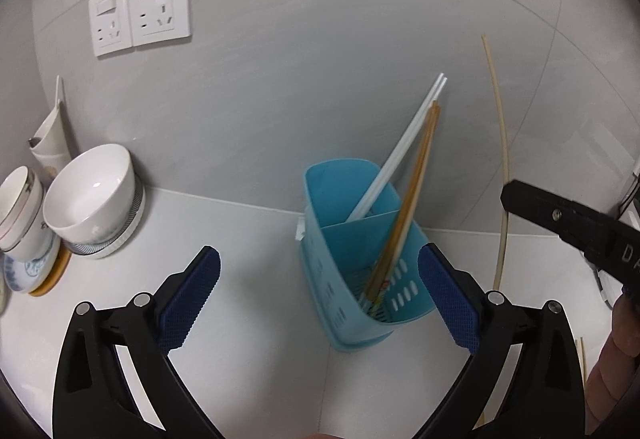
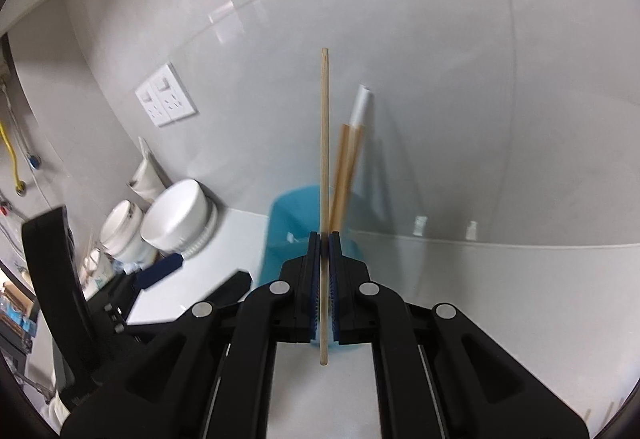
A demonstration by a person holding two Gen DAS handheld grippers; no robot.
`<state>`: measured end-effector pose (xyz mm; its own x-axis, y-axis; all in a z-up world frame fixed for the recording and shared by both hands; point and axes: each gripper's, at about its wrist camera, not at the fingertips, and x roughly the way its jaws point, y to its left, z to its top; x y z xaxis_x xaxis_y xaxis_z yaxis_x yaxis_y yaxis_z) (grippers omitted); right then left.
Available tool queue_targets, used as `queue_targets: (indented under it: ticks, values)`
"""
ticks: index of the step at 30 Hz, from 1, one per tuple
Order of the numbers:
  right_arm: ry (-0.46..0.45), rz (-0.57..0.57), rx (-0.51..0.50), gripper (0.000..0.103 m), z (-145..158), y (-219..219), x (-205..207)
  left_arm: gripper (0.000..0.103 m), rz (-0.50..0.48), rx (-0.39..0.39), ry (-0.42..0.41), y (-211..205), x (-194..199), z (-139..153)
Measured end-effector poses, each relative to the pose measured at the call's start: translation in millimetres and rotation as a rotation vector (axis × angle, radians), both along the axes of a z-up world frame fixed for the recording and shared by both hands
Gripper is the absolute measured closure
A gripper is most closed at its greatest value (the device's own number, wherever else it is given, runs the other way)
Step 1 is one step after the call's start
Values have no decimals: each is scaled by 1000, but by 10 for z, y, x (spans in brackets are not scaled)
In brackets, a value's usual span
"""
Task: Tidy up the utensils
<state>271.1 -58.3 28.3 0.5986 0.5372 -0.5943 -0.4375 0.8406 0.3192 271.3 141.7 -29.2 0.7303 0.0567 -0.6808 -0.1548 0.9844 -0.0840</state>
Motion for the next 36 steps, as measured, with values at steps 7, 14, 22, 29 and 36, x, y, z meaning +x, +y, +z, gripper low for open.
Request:
queue_targets:
  ticks: [7,14,22,29,36]
  values:
    - [-13,11,25,99,-61,231,102,6,45,-7,14,204,-33,-23]
    - [-14,16,17,99,-200,371,201,6,77,-23,22,381,-43,-53]
    - [-3,-4,-15,99,-368,470,294,6,84,-22,29,432,15,-87]
    - [-3,-11,-46,97,-438,539,321,6,92,-25,30,480,30,-106]
    - [-33,-22,-84,67,-388,511,252,6,106,-17,28,495,18,-96]
